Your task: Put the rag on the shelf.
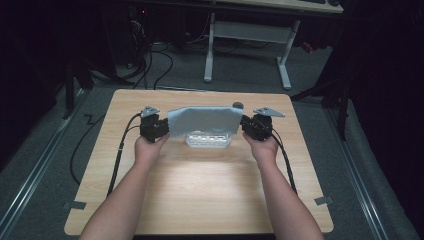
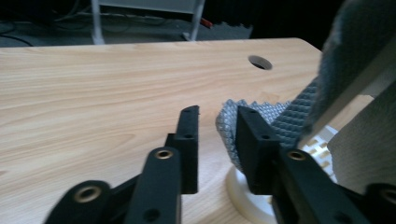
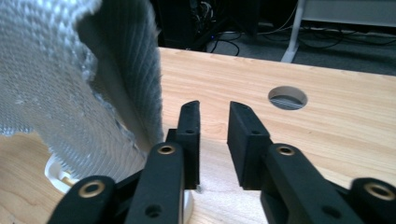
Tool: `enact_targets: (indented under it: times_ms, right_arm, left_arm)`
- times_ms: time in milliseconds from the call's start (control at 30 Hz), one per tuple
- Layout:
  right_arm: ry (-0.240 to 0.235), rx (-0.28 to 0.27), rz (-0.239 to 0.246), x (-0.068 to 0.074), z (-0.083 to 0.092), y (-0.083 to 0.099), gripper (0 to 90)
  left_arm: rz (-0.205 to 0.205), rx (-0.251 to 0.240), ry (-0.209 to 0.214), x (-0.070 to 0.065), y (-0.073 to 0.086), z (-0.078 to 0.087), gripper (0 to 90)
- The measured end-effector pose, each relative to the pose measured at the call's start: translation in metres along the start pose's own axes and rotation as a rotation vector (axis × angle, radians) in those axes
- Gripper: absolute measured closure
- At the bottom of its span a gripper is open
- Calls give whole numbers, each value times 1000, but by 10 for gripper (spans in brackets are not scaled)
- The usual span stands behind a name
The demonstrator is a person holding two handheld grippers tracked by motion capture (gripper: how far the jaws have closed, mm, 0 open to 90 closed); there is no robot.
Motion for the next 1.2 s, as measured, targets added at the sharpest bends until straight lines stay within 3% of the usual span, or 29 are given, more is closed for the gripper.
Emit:
enact_targets:
  times_ms: [200,400,933,1033,1200]
  right_arm:
    - [18,-24,2,-8,7,-7,607]
    - [37,-31,24,-12,15,-12,583]
    - [54,-27,81,-13,36,-18,510]
    - [61,-55,87,-16,39,-17,517]
    - [69,-20,86,-20,44,-9,511]
  left_arm:
    - [-32,-29,-22,8,-13,15,619]
    - [-21,-65,-37,16,-19,32,574]
    - [-32,-71,-101,37,-16,60,550]
    - [-36,-67,-109,39,-14,63,546]
    - [-43,-65,-115,41,-10,67,537]
Point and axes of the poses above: each handheld gripper's, and its own axes: z roughly backward along the jaws, y roughly out of its underside, x roughly to its left, the point moved 7 cm from there along -z, roughly forward along the jaws, and after that the axes turned 12 degrees about -x, right-handed, at the moved point
